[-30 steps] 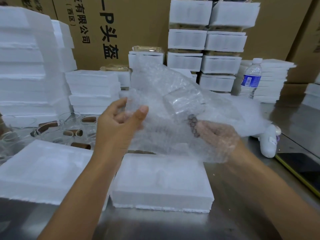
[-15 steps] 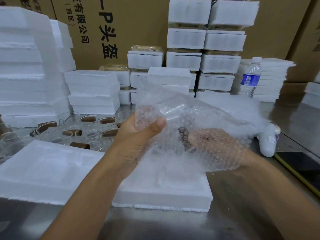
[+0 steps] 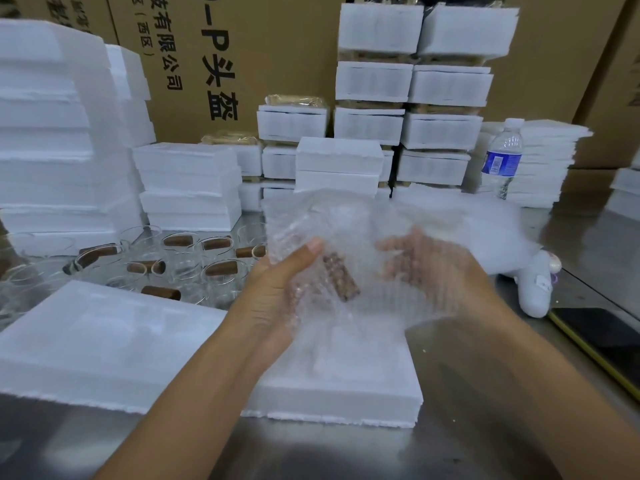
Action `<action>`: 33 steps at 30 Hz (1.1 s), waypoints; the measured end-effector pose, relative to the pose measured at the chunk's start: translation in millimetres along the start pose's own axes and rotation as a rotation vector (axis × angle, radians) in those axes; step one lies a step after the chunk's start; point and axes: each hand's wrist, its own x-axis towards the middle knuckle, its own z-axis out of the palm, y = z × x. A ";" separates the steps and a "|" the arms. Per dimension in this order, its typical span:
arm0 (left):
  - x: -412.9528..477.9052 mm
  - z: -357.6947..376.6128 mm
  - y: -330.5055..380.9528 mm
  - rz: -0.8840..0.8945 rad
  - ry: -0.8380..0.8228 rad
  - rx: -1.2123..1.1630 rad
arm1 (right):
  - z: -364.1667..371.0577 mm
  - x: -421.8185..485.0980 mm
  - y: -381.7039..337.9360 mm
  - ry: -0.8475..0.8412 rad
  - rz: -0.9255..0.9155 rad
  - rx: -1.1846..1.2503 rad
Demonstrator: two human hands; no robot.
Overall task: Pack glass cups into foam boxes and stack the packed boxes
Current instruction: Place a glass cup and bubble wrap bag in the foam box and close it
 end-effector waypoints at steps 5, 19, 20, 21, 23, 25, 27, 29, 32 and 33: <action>2.8 -6.9 6.6 -0.049 -0.098 -0.220 | -12.5 -5.8 -2.2 0.022 -0.224 0.120; 2.7 -10.6 9.9 -0.207 -0.247 -0.176 | -17.4 -14.3 -15.7 0.387 -0.457 -0.194; 3.6 -11.5 8.9 -0.219 -0.260 -0.188 | -16.6 -15.4 -17.0 0.415 -0.479 -0.220; 4.4 -11.4 7.8 -0.231 -0.280 -0.194 | -16.0 -16.9 -18.4 0.440 -0.506 -0.228; 5.4 -10.6 5.2 -0.246 -0.314 -0.173 | -14.8 -20.2 -22.2 0.486 -0.544 -0.212; 5.7 -9.1 2.6 -0.248 -0.315 -0.130 | -13.3 -22.8 -25.7 0.535 -0.545 -0.182; 5.6 -6.8 0.3 -0.219 -0.284 -0.080 | -12.3 -24.4 -28.6 0.560 -0.531 -0.118; 4.4 -4.4 -1.0 -0.167 -0.236 0.018 | -10.9 -25.0 -31.8 0.549 -0.514 -0.025; 1.4 -0.5 -1.5 -0.080 -0.188 0.124 | -11.5 -25.1 -33.6 0.536 -0.519 0.041; 0.6 0.1 -2.0 -0.045 -0.182 0.137 | -12.6 -24.8 -33.2 0.529 -0.514 0.043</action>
